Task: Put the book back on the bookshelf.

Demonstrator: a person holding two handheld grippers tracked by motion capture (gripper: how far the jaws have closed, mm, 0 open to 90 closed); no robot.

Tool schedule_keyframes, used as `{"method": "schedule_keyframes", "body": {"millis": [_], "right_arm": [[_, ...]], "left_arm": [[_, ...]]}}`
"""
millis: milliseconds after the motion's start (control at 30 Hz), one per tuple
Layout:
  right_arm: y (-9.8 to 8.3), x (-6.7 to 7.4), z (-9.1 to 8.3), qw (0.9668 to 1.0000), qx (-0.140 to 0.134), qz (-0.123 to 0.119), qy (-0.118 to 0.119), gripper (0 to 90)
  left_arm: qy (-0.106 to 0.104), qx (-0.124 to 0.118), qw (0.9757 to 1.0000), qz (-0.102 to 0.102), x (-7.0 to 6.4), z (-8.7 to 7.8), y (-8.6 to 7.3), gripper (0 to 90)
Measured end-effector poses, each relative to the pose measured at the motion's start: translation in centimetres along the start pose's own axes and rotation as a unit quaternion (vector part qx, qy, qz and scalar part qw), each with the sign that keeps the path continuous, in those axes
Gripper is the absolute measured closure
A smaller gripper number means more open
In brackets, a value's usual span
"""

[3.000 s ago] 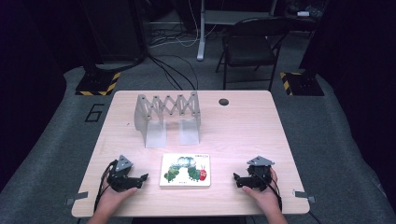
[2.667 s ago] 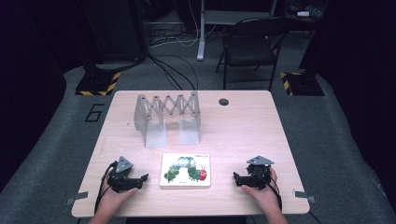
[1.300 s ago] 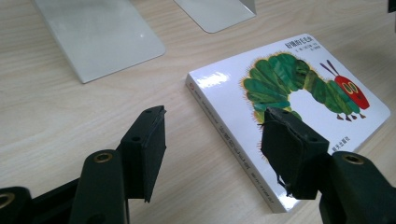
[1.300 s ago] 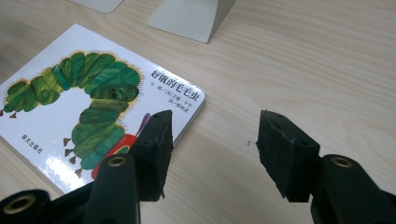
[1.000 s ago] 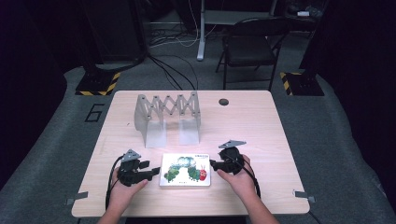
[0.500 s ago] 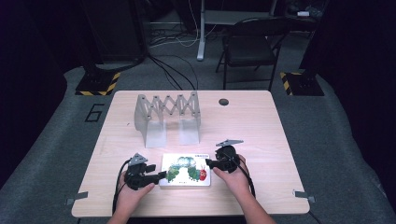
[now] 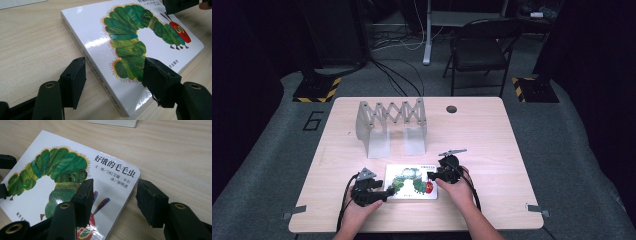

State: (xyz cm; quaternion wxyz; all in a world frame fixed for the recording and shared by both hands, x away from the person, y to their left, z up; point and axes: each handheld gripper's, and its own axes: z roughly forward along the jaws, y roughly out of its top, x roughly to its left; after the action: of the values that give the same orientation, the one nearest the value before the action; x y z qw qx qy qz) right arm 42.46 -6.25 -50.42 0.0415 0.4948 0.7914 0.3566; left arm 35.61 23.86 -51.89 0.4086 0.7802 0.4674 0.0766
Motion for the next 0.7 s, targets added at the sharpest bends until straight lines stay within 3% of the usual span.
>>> {"method": "schedule_keyframes", "body": {"millis": [267, 333, 533, 700], "right_arm": [[0.26, 0.36, 0.53, 1.0000, 0.005, 0.002, -0.007, 46.3], [0.28, 0.20, 0.63, 1.0000, 0.001, -0.001, -0.006, 46.3], [0.31, 0.13, 0.87, 0.9998, 0.000, 0.017, -0.007, 45.6], [0.43, 0.03, 0.84, 0.9996, 0.003, 0.027, -0.010, 50.0]], "left_arm": [[-0.011, -0.003, 0.9999, -0.006, -0.29, 0.40, -0.10, 32.7], [-0.004, -0.007, 1.0000, -0.003, -0.42, 0.52, -0.13, 31.1], [-0.003, -0.007, 1.0000, -0.005, -0.51, 0.53, -0.14, 30.4], [-0.007, -0.008, 0.9999, -0.007, -0.51, 0.52, -0.18, 29.7]]}}
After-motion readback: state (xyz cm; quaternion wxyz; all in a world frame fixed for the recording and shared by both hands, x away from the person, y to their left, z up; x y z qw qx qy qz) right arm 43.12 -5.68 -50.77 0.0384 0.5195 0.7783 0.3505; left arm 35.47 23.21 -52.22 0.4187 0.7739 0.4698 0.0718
